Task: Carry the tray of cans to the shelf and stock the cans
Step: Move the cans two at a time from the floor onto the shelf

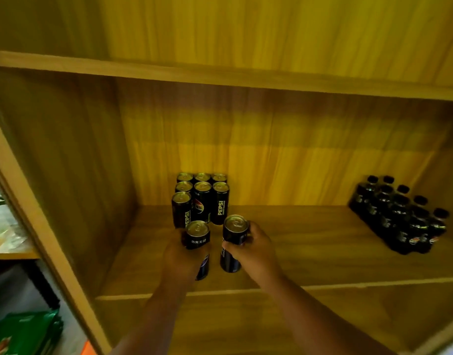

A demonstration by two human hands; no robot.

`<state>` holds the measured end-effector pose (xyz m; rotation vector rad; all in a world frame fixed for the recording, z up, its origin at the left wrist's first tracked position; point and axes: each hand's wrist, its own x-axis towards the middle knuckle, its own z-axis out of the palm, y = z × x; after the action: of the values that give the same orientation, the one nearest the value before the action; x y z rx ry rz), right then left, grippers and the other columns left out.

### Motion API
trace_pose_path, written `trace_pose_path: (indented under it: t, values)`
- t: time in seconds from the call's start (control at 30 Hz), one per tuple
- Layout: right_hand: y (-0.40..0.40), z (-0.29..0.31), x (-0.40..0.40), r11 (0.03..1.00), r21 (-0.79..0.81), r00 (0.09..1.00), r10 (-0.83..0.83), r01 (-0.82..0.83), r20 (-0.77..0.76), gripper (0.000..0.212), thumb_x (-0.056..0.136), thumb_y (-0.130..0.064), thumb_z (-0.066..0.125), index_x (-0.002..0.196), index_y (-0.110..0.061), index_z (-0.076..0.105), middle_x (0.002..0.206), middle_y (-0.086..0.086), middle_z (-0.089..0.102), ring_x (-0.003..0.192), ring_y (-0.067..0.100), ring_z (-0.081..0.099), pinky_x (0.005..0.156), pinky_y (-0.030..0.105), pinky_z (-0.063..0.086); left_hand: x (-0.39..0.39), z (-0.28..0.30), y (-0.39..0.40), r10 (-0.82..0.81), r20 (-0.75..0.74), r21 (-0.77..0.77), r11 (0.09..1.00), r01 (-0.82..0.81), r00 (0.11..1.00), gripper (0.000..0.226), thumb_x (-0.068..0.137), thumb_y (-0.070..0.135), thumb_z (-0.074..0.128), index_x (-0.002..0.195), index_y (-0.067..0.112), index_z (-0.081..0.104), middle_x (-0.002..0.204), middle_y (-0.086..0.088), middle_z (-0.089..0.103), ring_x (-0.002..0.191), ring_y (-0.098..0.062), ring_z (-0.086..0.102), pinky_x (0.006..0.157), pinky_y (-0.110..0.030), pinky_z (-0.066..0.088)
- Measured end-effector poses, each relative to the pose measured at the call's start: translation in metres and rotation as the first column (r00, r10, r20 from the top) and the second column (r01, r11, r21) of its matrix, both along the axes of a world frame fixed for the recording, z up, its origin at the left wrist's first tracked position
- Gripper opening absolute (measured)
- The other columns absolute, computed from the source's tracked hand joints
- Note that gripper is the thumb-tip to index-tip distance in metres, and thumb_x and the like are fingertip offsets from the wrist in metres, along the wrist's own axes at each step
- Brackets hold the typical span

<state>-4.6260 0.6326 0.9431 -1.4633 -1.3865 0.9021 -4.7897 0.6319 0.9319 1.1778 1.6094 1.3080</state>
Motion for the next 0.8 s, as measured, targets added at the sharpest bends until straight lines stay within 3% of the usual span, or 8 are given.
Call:
trace_pose_path:
  t: [0.07, 0.17, 0.27, 0.43, 0.67, 0.8]
  values:
    - [0.016, -0.008, -0.006, 1.0, -0.005, 1.0, -0.013, 0.013, 0.007, 0.059, 0.068, -0.028, 0.088, 0.12, -0.03, 0.06, 0.111, -0.016, 0.068, 0.104, 0.004, 0.064, 0.093, 0.037, 0.055, -0.002, -0.01, 0.013, -0.028, 0.018, 0.006, 1.0, 0.028, 0.999, 0.032, 0.075, 0.012, 0.081, 0.095, 0.029, 0.062, 0.085, 0.006, 0.068, 0.079, -0.008, 0.064, 0.062, -0.021, 0.044]
    - [0.032, -0.017, -0.011, 0.999, -0.015, 0.999, -0.038, 0.038, 0.028, 0.056, 0.069, -0.026, 0.088, 0.115, -0.033, 0.059, 0.109, -0.017, 0.066, 0.106, 0.008, 0.064, 0.093, 0.034, 0.054, -0.003, -0.023, 0.031, -0.046, 0.044, -0.003, 0.999, 0.046, 0.998, 0.042, 0.07, 0.021, 0.083, 0.108, 0.025, 0.065, 0.095, 0.005, 0.073, 0.087, -0.013, 0.07, 0.066, -0.024, 0.05]
    - [0.045, -0.022, -0.011, 0.999, -0.023, 0.998, -0.038, 0.039, 0.051, 0.055, 0.069, -0.025, 0.088, 0.114, -0.035, 0.057, 0.108, -0.017, 0.065, 0.106, 0.008, 0.064, 0.091, 0.03, 0.053, 0.0, -0.025, 0.042, -0.009, 0.091, 0.014, 1.0, 0.008, 0.996, 0.045, 0.069, 0.023, 0.086, 0.109, 0.024, 0.064, 0.096, 0.009, 0.071, 0.088, -0.009, 0.068, 0.065, -0.022, 0.047]
    - [0.065, -0.028, -0.01, 0.999, -0.032, 0.999, -0.038, 0.038, 0.009, 0.059, 0.069, -0.021, 0.088, 0.119, -0.031, 0.059, 0.113, -0.014, 0.067, 0.107, 0.008, 0.064, 0.094, 0.034, 0.053, 0.002, -0.025, 0.054, -0.015, 0.084, 0.047, 0.999, 0.011, 0.996, 0.046, 0.071, 0.021, 0.085, 0.111, 0.024, 0.063, 0.097, 0.008, 0.071, 0.088, -0.005, 0.066, 0.064, -0.019, 0.045]
    - [0.072, -0.036, -0.011, 0.999, -0.036, 0.998, -0.041, 0.039, -0.045, 0.059, 0.066, -0.023, 0.088, 0.118, -0.032, 0.06, 0.112, -0.011, 0.07, 0.107, 0.008, 0.066, 0.095, 0.037, 0.054, -0.002, -0.028, 0.059, -0.029, 0.095, 0.067, 0.998, 0.023, 0.995, 0.046, 0.073, 0.016, 0.084, 0.111, 0.024, 0.061, 0.076, 0.006, 0.071, 0.059, 0.007, 0.063, 0.05, -0.015, 0.05]
    - [0.071, -0.036, -0.014, 0.999, -0.018, 0.997, -0.049, 0.048, -0.06, 0.057, 0.071, -0.018, 0.087, 0.118, -0.031, 0.059, 0.105, -0.016, 0.068, 0.102, 0.003, 0.065, 0.085, 0.024, 0.053, -0.002, -0.031, 0.06, -0.021, 0.09, 0.079, 0.997, 0.014, 0.996, 0.045, 0.072, 0.015, 0.084, 0.111, 0.021, 0.062, 0.083, 0.006, 0.073, 0.068, 0.003, 0.067, 0.052, -0.015, 0.05]
